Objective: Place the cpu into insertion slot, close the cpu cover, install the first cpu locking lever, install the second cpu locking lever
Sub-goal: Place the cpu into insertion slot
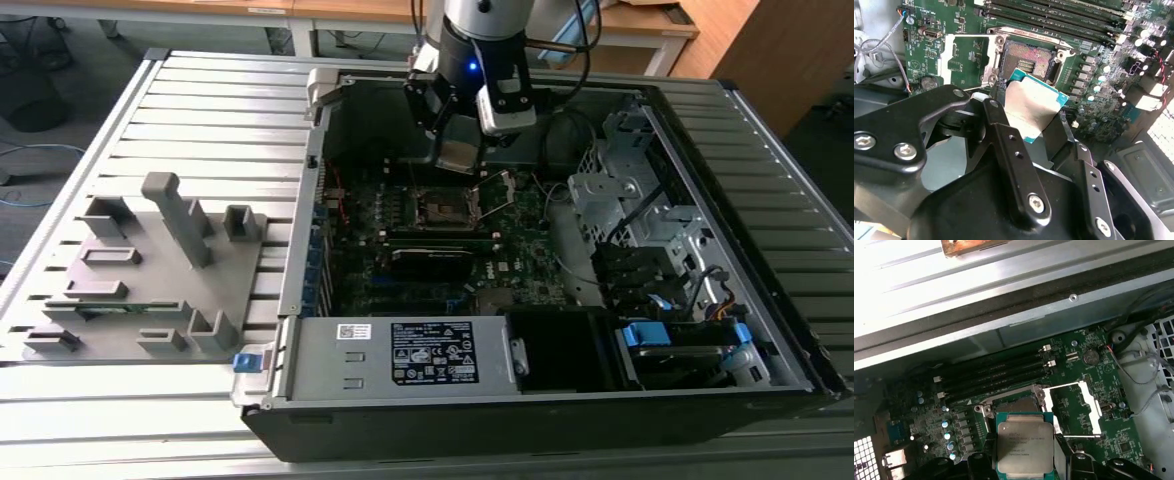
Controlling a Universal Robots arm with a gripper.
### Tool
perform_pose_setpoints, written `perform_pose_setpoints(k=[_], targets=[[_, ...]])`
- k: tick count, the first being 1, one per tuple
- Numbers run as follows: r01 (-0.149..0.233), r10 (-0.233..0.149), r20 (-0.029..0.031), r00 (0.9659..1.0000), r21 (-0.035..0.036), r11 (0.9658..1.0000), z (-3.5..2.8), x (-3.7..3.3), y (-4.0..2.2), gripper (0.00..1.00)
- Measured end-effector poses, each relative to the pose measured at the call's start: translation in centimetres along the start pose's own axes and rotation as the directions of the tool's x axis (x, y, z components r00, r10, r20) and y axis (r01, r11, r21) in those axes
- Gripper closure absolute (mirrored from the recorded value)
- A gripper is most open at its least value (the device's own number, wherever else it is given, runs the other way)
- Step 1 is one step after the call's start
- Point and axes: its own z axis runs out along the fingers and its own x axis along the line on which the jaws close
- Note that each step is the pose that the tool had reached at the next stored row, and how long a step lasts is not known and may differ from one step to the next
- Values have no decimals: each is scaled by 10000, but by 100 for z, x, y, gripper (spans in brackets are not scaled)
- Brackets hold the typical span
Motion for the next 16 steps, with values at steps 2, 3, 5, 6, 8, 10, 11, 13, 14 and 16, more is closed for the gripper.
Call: perform_pose_setpoints(k=[2,3,5,6,8,10,11,13,14,16], targets=[[-5,5,1,10000,0,10000,0,0,0,46],[-7,7,1,10000,0,10000,0,0,0,46],[-12,12,1,10000,-1,10000,0,0,0,46],[-41,41,4,10000,-1,10000,0,0,0,46],[-217,217,19,9998,-3,9998,1,0,0,46],[-498,498,45,9987,-9,9988,3,0,-1,46],[-660,660,59,9978,-14,9978,5,0,-1,46],[-1001,1002,89,9949,-23,9950,8,0,-1,46],[-1185,1185,105,9929,-30,9929,10,0,-1,46],[-1551,1551,137,9878,-41,9879,14,0,-1,46]])
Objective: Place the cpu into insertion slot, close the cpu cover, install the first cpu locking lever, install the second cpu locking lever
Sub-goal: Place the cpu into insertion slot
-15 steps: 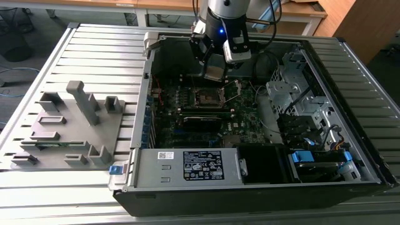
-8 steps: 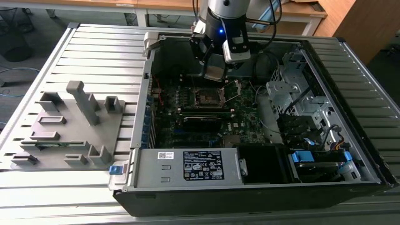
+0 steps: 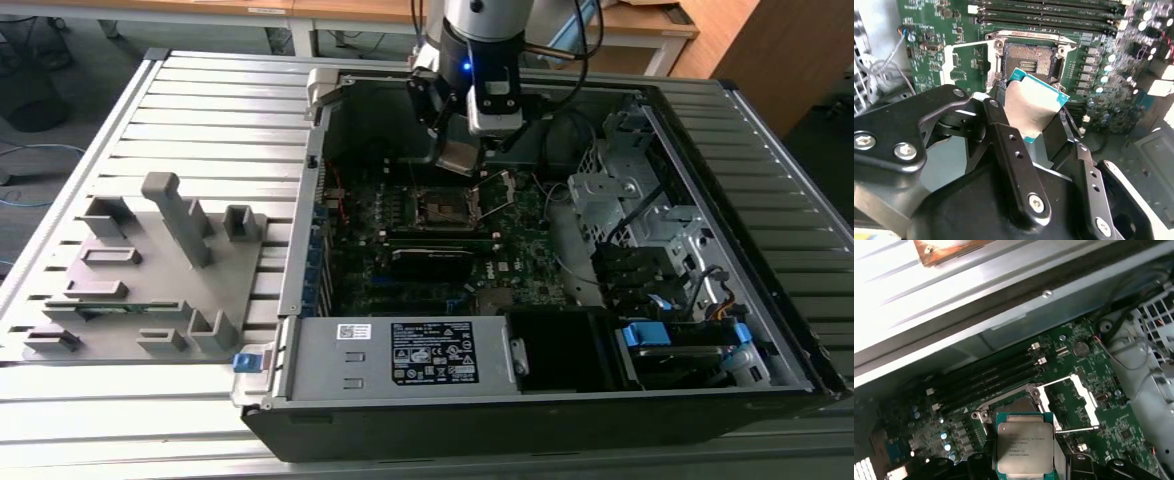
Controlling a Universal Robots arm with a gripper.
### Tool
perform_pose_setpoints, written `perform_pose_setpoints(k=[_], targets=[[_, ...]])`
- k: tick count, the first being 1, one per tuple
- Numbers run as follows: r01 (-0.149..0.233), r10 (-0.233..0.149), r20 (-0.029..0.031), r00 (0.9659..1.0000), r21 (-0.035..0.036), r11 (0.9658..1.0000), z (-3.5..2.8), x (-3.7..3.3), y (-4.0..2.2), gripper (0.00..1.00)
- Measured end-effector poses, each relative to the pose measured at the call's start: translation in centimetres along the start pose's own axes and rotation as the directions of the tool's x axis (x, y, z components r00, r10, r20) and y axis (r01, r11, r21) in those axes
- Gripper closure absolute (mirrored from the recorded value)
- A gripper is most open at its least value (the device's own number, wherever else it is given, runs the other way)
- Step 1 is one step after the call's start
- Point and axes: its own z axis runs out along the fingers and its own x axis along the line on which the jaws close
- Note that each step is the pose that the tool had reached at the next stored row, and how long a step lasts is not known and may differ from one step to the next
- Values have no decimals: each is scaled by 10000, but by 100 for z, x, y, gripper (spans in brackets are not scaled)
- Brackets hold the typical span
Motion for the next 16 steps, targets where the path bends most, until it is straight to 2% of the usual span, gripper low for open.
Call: perform_pose_setpoints(k=[5,11,16], targets=[[-765,765,68,9970,-17,9971,7,0,-1,46],[-1137,1137,101,9935,-28,9935,11,0,-1,46],[-1666,1666,146,9859,-43,9860,21,0,-2,46]])
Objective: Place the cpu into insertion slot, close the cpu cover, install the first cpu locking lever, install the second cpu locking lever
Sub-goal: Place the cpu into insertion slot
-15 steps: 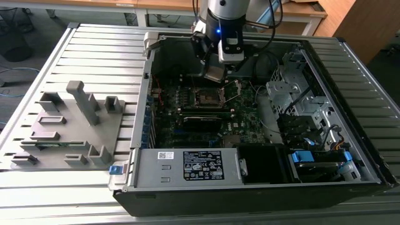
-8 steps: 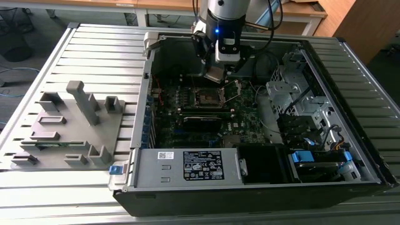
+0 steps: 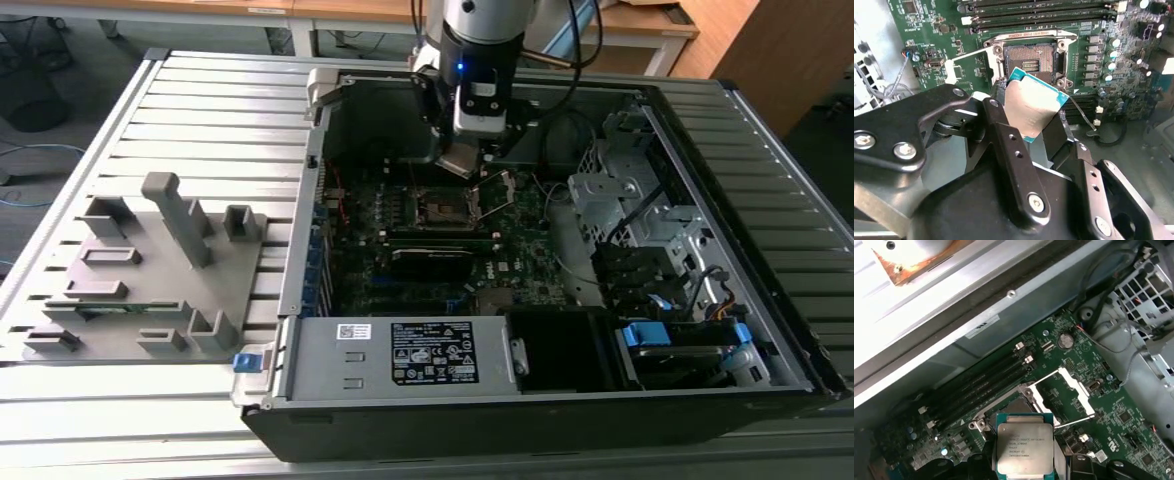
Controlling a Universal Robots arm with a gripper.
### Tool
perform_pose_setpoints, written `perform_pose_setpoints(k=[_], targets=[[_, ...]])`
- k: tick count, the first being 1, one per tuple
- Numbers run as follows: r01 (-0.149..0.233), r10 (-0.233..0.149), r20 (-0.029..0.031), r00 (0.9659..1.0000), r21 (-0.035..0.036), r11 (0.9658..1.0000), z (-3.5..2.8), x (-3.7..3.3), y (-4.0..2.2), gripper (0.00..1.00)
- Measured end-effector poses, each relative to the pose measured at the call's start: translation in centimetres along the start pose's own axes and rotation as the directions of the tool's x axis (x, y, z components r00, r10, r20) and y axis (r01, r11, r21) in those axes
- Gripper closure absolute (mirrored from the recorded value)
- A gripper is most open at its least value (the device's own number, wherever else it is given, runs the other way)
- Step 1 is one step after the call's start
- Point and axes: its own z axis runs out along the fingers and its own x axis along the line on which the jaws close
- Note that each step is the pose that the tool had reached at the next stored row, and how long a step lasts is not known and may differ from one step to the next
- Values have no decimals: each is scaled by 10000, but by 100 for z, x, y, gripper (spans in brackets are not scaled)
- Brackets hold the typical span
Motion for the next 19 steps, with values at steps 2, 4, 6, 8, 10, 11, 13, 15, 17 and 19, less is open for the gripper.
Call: perform_pose_setpoints(k=[2,4,6,8,10,11,13,15,17,19], targets=[[-226,226,20,9997,-4,9997,4,0,0,46],[-460,460,41,9989,-9,9989,8,0,-1,46],[-692,692,62,9976,-15,9976,11,0,-1,46],[-933,934,83,9956,-22,9956,15,0,-1,46],[-1178,1178,104,9930,-29,9930,18,0,-2,46],[-1294,1295,115,9915,-32,9916,19,0,-2,46],[-1492,1492,132,9887,-38,9888,21,-1,-2,46],[-1523,1523,134,9882,-39,9883,21,0,-2,46],[-1524,1525,134,9882,-40,9883,21,0,-2,46],[-1525,1525,134,9882,-39,9883,21,0,-2,46]])
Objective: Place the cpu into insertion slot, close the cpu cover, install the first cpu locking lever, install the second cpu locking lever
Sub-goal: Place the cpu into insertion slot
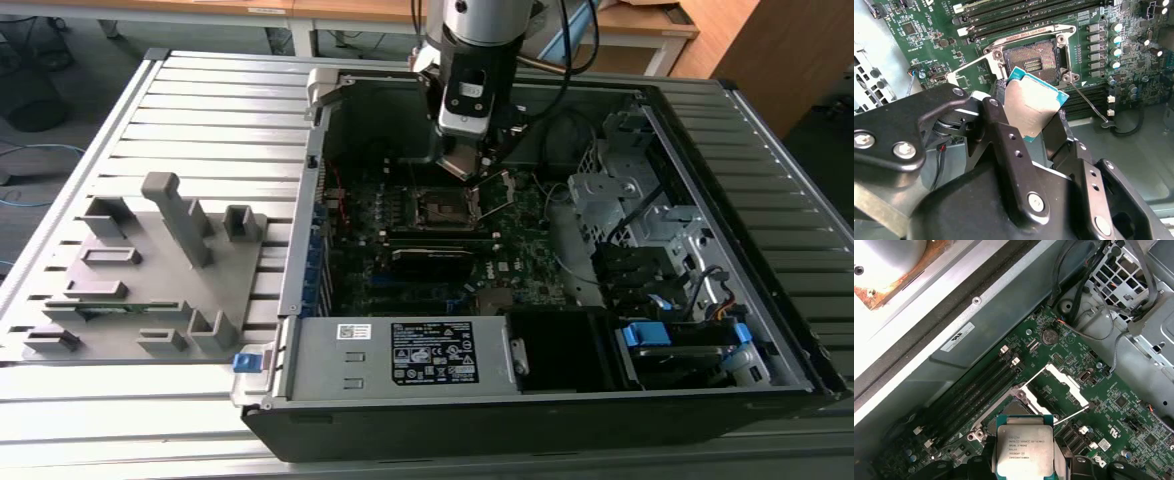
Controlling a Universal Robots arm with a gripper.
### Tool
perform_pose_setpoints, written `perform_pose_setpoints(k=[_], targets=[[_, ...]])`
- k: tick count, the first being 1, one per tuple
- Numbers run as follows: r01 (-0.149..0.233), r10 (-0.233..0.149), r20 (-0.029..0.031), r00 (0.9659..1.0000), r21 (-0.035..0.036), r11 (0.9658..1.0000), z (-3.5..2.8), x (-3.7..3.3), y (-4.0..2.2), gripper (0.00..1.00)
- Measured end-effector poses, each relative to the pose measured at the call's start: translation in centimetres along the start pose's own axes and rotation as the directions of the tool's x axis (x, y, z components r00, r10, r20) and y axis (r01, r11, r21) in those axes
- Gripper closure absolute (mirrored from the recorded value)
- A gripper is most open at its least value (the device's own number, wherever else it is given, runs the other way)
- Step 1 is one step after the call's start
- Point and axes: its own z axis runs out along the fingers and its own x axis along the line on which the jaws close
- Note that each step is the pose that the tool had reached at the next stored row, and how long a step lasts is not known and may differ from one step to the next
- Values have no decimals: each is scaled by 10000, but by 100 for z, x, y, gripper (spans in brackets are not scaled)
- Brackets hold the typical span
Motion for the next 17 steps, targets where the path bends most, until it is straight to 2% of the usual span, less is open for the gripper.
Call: perform_pose_setpoints(k=[4,8,13,17], targets=[[-46,46,4,10000,-1,10000,1,0,0,46],[-358,358,32,9994,-6,9994,5,0,0,46],[-949,950,84,9954,-22,9955,10,0,-1,46],[-1203,1203,106,9927,-30,9927,12,0,-1,46]])
